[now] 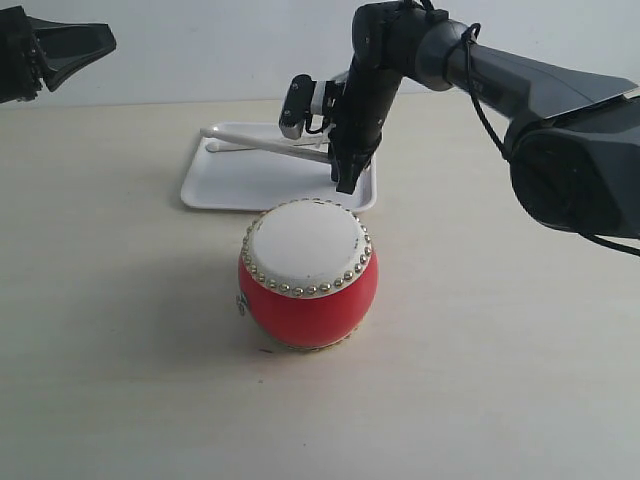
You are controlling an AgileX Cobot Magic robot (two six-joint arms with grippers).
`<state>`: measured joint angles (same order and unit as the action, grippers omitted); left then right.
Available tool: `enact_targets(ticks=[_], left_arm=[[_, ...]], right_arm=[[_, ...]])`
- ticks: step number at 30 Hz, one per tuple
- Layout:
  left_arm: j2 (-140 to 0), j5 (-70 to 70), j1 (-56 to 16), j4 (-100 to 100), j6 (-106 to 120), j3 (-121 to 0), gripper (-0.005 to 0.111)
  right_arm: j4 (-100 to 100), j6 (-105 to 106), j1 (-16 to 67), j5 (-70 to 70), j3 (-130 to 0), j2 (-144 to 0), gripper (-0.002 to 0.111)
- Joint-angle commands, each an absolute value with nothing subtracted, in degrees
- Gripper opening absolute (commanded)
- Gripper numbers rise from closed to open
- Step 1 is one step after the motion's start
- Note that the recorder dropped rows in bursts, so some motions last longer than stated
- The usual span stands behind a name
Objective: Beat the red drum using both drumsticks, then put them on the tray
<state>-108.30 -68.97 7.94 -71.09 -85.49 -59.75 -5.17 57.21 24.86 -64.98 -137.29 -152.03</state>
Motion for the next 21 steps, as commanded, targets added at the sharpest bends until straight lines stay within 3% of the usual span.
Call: enact_targets(ticks=[1,11,21], left_arm=[[-107.72,-69.24,7.99,-70.96,-85.74,-59.92,0.0],[-107.72,-69.24,7.99,-70.96,-85.74,-59.92,0.0],[-107.72,-69.24,7.99,-70.96,-85.74,-59.92,0.0]], right_arm=[[-5.43,57.17,24.67,-64.77,-137.56,-151.88,0.014],[-5.79,56.86,24.67,-64.77,-137.56,-151.88,0.031],[-4.39,49.57,24.67,-64.55,-137.56,-151.59,0.034]])
